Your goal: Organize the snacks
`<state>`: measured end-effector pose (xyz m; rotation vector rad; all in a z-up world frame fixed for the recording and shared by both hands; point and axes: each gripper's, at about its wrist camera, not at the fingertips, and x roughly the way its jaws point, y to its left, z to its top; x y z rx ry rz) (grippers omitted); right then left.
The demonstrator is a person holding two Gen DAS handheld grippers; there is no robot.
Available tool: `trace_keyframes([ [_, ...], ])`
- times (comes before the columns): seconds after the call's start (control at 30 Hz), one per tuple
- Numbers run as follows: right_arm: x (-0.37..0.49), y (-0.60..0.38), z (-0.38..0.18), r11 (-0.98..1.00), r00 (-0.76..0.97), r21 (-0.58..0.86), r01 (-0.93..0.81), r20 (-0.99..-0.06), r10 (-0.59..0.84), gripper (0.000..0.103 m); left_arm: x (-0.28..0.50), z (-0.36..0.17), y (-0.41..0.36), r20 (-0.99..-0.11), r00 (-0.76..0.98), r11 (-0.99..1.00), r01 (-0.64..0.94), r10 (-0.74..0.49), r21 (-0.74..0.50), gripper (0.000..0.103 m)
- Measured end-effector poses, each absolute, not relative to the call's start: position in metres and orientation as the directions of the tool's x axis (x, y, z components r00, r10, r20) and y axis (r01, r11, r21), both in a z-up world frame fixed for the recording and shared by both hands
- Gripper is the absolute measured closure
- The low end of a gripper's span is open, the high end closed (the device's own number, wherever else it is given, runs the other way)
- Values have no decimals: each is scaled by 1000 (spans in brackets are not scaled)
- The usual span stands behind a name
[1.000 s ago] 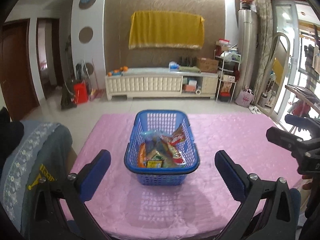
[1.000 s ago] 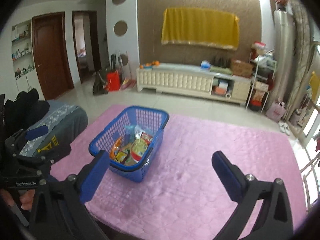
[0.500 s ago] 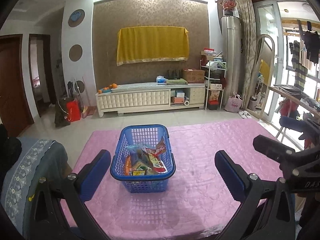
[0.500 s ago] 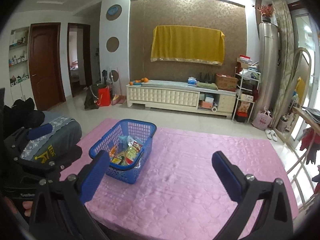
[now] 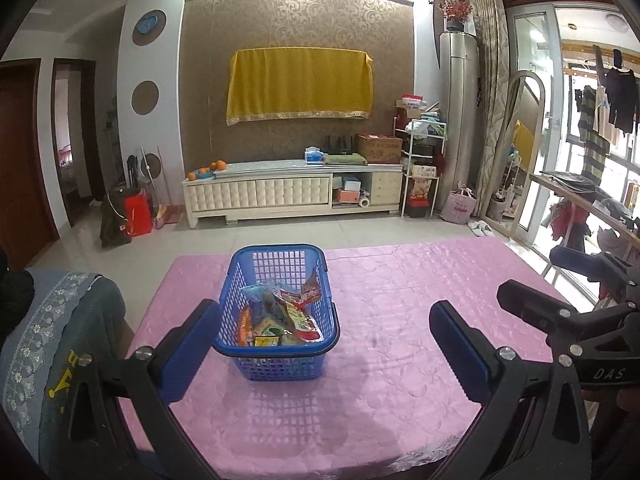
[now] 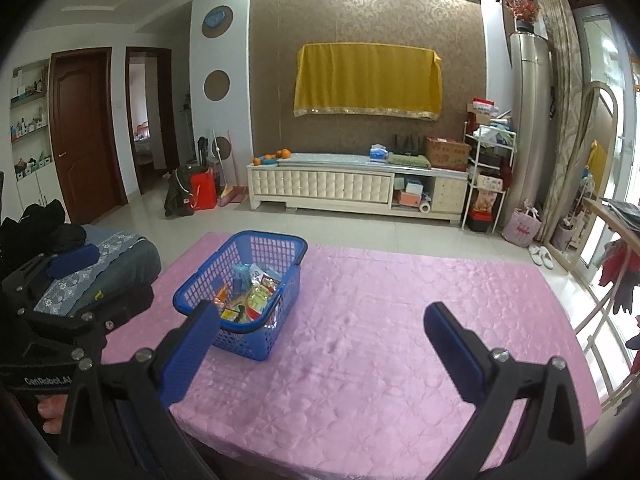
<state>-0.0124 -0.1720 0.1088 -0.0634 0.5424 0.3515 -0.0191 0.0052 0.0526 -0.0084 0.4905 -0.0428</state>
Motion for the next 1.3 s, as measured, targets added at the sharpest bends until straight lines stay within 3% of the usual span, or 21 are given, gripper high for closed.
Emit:
trace_keyframes([
  [1.3,-23,-170,113,941,794,43,-335,-526,306,0,-24,53,4,-492,870,999,23,-35,-30,0],
])
